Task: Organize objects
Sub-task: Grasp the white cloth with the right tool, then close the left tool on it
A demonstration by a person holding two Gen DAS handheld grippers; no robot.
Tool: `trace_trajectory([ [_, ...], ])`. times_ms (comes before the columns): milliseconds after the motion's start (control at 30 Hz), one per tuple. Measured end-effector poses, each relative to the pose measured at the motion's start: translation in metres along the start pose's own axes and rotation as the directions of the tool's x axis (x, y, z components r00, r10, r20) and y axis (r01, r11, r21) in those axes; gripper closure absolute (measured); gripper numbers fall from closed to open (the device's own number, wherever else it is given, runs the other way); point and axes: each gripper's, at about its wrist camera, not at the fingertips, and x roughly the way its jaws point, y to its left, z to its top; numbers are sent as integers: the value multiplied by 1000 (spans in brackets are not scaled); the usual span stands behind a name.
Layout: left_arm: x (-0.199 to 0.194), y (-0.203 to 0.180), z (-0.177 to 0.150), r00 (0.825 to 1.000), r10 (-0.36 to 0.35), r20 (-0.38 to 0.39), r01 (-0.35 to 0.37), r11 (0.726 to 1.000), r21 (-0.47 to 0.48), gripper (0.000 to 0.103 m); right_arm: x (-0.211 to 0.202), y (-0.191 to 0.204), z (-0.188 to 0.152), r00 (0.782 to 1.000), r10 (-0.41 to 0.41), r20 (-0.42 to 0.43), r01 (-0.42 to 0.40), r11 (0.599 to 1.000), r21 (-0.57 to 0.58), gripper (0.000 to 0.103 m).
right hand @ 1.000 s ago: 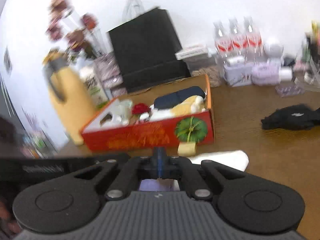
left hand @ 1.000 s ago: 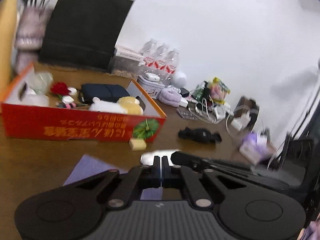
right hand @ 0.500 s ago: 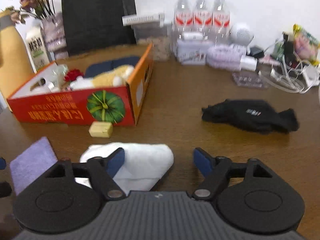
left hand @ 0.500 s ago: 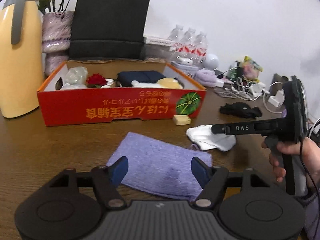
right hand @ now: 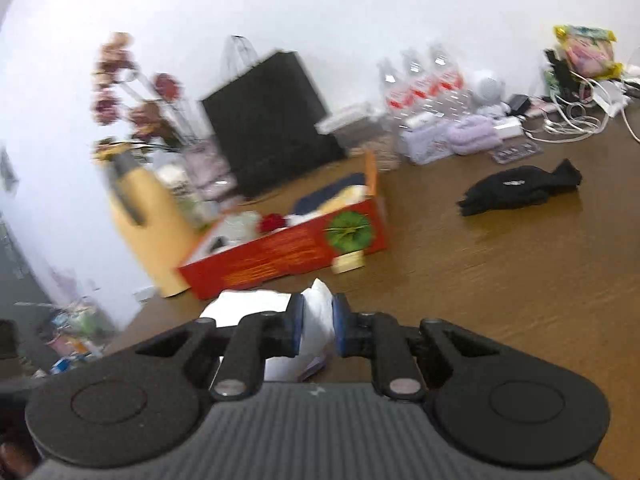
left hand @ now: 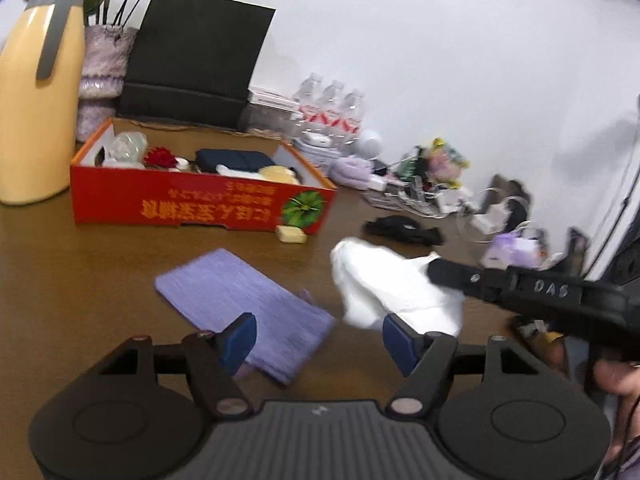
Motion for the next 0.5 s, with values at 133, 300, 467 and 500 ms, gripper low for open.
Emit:
trace_trajectory([
  [133,-24,10,-21,1000,-30,-6,29,999,-46,42,-9,23,-21,995,50,-89,-52,998,-29,87],
  [300,-41,28,-42,997,-42,-61,33,990,-136,55,6,49,-58,986,28,-163,-36,998,-42,87],
  [467,-62,49,-51,996,-91,-20,85,975,-205,31,10,61,-66,980,25,-196,-39,997,-66,86],
  [500,-64,51,-51,994,-108,-24,101,973,-205,31,10,63,-68,979,23,-201,-38,997,-70,86],
])
